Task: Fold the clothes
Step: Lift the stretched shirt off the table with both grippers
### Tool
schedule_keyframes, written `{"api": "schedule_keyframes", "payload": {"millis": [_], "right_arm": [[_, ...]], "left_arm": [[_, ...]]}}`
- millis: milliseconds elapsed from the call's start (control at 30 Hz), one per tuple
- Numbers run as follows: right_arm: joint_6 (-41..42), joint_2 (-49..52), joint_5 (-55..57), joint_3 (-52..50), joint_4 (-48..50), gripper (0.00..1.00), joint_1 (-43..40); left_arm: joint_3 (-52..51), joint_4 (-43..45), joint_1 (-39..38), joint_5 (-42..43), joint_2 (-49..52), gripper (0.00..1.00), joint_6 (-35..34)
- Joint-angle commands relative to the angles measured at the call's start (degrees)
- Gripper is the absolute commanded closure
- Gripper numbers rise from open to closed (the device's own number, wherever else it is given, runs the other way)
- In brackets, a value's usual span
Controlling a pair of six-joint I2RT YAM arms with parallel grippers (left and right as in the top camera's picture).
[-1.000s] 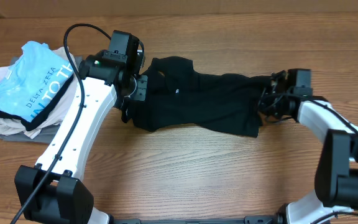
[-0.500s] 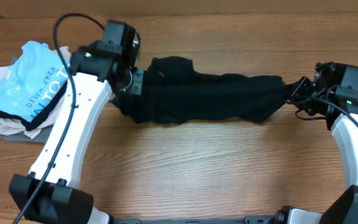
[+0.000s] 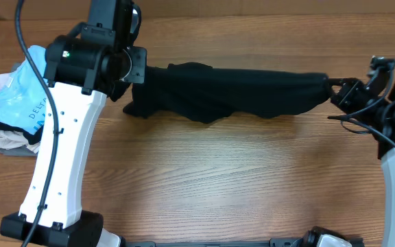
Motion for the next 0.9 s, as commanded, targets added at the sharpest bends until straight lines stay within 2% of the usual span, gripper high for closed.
{"api": "schedule_keyframes", "payload": {"millis": [0, 300, 400, 467, 567, 867], "right_arm": [[-0.3, -2.6, 2.8, 7.5, -2.7, 0.96, -0.6], [-0.3, -2.6, 12.2, 28.1, -17.4, 0.96, -0.6], [-0.1, -2.6, 14.1, 33.4, -20.0, 0.96, -0.6], [0.0, -2.6, 15.6, 35.1, -20.0, 0.95, -0.6], [2.6, -2.6, 15.8, 35.8, -20.0, 0.95, -0.8], [2.9, -4.1, 15.7, 35.9, -23.5, 0.96, -0.9]], "left_arm": [[5.5, -0.7, 0.4, -1.8, -3.5, 0.96, 3.1], [18.4, -3.3, 0.4, -1.0, -11.4, 0.96, 10.7], [20.9, -2.6, 0.4, 2.5, -15.0, 0.96, 14.6], [21.6, -2.2, 0.4, 3.8, -17.2, 0.96, 16.7], [21.6, -2.2, 0.4, -5.0, -19.4, 0.96, 13.8], [21.6, -5.8, 0.3, 1.5, -21.1, 0.96, 14.7]]}}
